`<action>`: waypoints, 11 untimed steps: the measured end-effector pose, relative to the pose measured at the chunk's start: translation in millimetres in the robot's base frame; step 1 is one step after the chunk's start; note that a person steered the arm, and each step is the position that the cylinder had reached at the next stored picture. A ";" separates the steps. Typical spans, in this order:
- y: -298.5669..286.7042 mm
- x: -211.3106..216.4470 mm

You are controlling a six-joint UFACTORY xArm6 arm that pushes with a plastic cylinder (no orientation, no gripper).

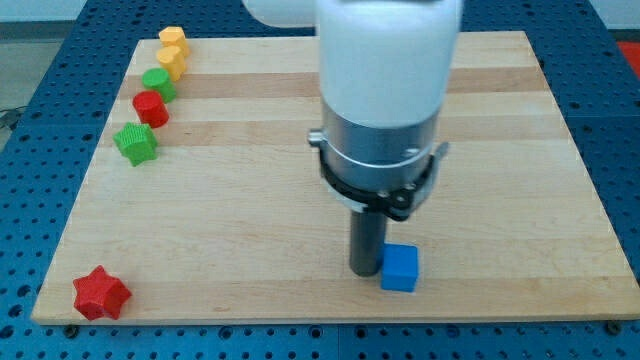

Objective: Move the blue cube towards the bottom right of the board

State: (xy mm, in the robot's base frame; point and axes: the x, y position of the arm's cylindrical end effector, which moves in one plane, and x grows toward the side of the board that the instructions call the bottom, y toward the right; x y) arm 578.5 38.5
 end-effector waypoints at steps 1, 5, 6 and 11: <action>28.1 7.6; 19.5 40.1; 51.3 33.7; 121.7 -9.8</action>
